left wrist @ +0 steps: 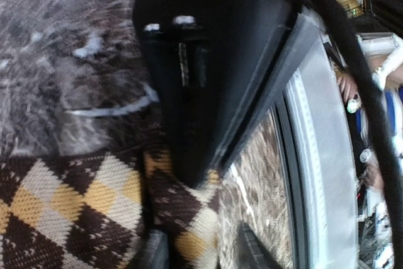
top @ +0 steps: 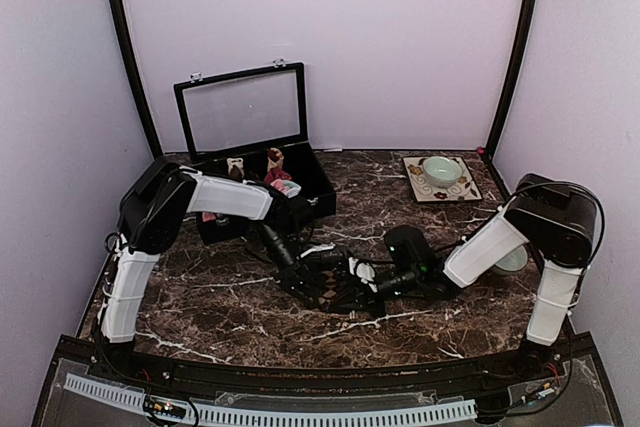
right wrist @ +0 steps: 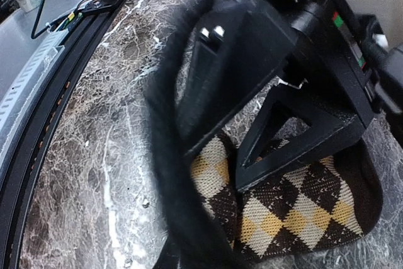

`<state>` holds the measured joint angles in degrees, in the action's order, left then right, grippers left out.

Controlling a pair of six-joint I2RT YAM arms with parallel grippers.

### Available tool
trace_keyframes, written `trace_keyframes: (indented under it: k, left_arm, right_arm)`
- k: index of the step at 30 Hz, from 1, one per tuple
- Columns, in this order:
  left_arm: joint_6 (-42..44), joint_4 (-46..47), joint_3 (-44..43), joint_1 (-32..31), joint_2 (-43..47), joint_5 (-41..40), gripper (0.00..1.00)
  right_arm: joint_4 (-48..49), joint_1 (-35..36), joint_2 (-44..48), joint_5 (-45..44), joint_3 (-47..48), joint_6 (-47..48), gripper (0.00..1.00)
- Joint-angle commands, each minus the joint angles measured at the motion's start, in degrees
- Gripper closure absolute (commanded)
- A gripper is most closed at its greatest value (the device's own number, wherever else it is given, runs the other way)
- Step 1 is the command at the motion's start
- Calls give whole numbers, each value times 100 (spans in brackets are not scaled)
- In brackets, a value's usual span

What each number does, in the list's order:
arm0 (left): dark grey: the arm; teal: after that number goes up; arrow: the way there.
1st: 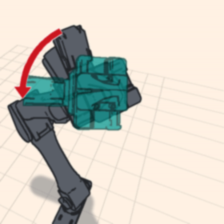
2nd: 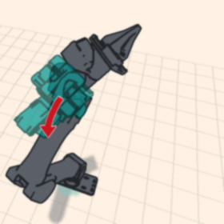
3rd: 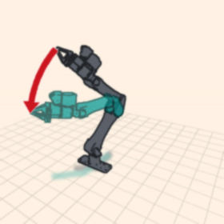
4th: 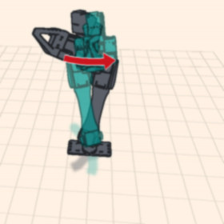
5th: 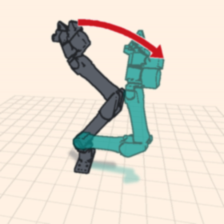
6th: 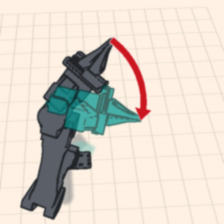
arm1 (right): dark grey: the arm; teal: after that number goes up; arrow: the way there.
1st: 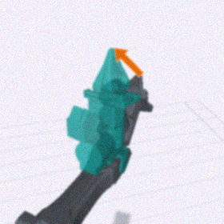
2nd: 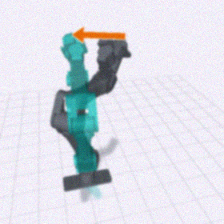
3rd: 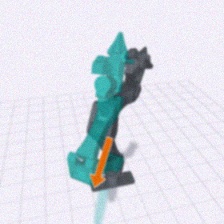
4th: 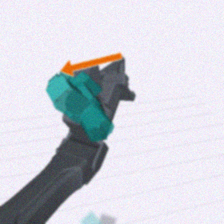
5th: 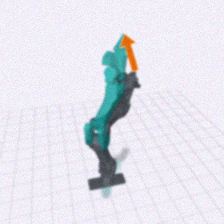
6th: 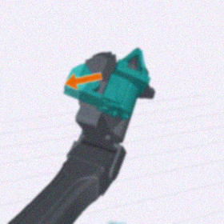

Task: Roll the socks
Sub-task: Roll the sock at the center of the board.

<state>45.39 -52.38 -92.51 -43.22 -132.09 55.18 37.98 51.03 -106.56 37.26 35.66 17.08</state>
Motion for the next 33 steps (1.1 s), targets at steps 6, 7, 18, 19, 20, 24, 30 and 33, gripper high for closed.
trace_keyframes:
  k: [6,7,18,19,20,24,30,33]
  left_arm:
    - [-122,344,640,124,753,-1622,1]
    - [-153,425,748,162,900,-1683,1]
    - [-291,1665,2025,444,2310,-2119,1]
    - [-266,1761,2144,446,2435,-2139,1]
    - [-250,1890,2270,451,2569,-2172,1]
    - [-260,2291,2722,443,3033,-2402,1]
    - [-253,2631,3246,389,3643,-2565,1]
    - [-144,2639,3372,149,3781,-2678,1]
  right_arm:
    - [-1461,44,-198,-502,347,-198,100]
    - [-1572,53,-205,-556,376,-295,100]
    - [-3036,37,-352,-880,872,-1758,100]
    - [-3084,20,-369,-852,900,-1841,100]
    - [-3156,-5,-407,-808,958,-2052,100]
    - [-3564,-205,-758,-534,1302,-2724,100]
    - [-4055,-313,-1226,-241,1711,-3167,100]
    - [-4145,-378,-1306,-195,1816,-3359,100]
